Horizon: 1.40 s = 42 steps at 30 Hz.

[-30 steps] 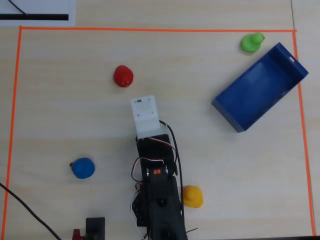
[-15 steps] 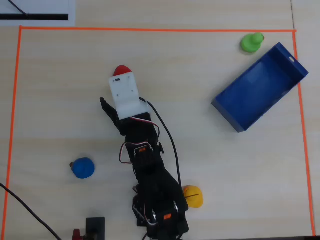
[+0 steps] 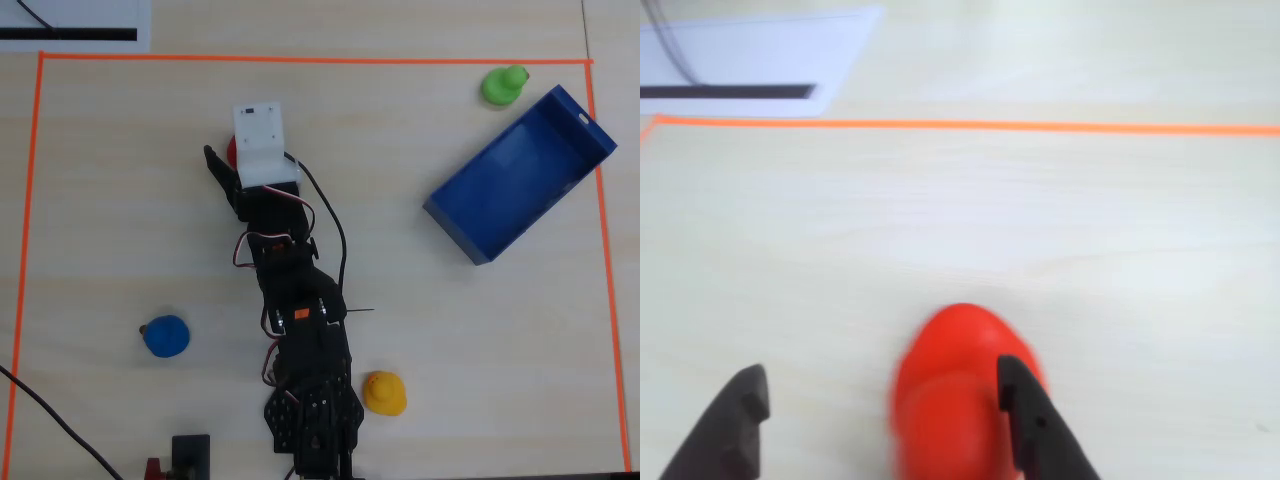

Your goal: Grasp red duck and put it into box.

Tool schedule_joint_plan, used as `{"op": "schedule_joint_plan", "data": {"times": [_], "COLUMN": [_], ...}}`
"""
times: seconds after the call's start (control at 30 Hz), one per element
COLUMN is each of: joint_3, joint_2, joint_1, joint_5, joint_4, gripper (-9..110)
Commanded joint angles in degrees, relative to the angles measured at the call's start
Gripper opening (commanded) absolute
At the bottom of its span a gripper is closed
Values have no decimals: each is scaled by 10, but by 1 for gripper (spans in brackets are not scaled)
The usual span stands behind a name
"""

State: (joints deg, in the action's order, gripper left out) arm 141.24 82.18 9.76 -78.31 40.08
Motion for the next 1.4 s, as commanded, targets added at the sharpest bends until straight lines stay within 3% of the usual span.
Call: {"op": "schedule_joint_plan", "data": {"times": [0.0, 1.1, 1.2, 1.33, 1.37], "joint_3": [-44, -18, -25, -22, -19], "joint_2": [-10, -17, -19, -18, -16], "joint_1": [-24, -26, -29, -34, -35], "joint_5": [-3, -38, -40, -34, -33], "joint_4": [18, -36, -36, -23, -21], "gripper": [32, 28, 22, 0, 0]}}
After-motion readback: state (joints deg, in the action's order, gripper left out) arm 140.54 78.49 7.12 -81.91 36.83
